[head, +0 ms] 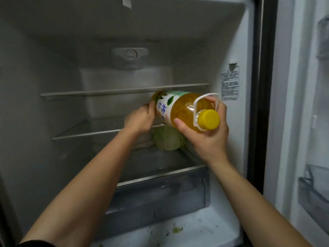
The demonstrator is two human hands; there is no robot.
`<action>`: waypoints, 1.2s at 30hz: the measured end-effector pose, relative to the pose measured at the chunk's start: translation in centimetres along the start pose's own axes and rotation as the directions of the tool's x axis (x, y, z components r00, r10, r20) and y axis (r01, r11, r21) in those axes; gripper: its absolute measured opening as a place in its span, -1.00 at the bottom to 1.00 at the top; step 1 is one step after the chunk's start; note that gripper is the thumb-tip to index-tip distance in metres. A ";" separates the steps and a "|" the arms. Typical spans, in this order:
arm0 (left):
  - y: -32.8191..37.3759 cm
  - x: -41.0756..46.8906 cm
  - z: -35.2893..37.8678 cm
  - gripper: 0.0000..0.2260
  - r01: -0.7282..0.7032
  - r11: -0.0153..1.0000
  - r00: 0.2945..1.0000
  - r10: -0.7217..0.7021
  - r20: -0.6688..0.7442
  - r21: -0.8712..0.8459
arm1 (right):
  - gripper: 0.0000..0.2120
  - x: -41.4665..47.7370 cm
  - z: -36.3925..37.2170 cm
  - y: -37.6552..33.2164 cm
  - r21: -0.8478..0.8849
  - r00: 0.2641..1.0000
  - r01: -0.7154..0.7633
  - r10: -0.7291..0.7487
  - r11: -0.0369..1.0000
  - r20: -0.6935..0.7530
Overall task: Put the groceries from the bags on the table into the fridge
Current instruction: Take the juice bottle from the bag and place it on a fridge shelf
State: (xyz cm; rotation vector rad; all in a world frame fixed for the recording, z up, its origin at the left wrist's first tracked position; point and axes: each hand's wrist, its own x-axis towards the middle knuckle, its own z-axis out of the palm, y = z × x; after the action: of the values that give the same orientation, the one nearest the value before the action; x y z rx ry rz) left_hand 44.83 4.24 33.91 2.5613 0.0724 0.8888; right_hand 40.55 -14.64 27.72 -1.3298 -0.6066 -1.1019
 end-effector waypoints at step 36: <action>-4.5 1.7 1.6 -0.47 0.007 0.884 0.991 0.056 -0.121 0.468 | -0.55 9.8 8.3 10.3 -0.822 0.860 -0.164 0.487 0.546 0.152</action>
State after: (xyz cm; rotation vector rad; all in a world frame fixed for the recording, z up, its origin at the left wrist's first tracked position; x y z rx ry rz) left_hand 47.51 8.07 31.93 2.9437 0.3336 1.1700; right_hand 55.52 -10.70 33.24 -2.3709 -0.0548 -0.7993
